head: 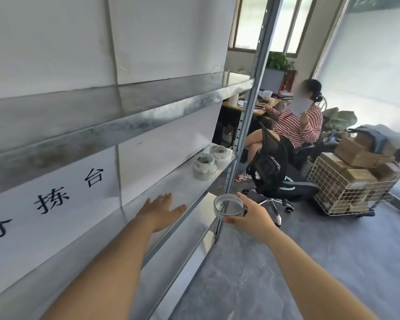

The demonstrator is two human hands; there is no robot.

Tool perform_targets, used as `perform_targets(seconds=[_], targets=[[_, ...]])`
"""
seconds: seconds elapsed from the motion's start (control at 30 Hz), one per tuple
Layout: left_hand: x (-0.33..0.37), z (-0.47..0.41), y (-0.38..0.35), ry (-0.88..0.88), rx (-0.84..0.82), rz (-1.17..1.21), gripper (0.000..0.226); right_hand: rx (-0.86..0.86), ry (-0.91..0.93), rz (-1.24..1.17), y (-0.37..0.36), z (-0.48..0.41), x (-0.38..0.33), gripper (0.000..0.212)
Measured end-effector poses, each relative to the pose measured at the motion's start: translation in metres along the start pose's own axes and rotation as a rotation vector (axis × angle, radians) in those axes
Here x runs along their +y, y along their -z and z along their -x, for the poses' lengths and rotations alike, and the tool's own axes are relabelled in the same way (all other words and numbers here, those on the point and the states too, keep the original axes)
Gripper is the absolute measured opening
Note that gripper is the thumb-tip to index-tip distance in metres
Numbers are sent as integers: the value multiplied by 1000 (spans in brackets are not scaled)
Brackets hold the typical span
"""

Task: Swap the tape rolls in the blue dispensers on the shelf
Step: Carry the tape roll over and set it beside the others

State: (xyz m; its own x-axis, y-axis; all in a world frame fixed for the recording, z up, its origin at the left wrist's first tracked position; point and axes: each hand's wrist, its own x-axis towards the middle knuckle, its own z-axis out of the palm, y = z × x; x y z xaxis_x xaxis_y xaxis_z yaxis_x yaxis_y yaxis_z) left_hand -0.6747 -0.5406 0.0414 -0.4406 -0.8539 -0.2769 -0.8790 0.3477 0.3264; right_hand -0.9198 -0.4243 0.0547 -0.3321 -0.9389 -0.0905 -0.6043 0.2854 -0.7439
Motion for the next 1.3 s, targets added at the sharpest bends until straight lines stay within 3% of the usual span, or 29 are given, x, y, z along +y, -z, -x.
perform_targets(seconds=[0.23, 0.47, 0.83, 0.97, 1.13, 1.3], targets=[[12, -36, 11, 83, -25, 11, 79, -65, -24, -36, 0, -70, 17, 119], [41, -77, 18, 230, -4, 80, 74, -157, 76, -41, 10, -156, 25, 101], [67, -117, 18, 474, 34, 199, 71, -402, 257, 118, -21, -267, 26, 104], [67, -118, 16, 543, 47, 225, 70, -460, 319, 119, -33, -286, 22, 89], [59, -117, 7, 612, 79, 291, 70, -504, 321, 148, -50, -303, 20, 106], [43, -121, -7, 654, 121, 352, 72, -541, 360, 162, -65, -311, 14, 107]])
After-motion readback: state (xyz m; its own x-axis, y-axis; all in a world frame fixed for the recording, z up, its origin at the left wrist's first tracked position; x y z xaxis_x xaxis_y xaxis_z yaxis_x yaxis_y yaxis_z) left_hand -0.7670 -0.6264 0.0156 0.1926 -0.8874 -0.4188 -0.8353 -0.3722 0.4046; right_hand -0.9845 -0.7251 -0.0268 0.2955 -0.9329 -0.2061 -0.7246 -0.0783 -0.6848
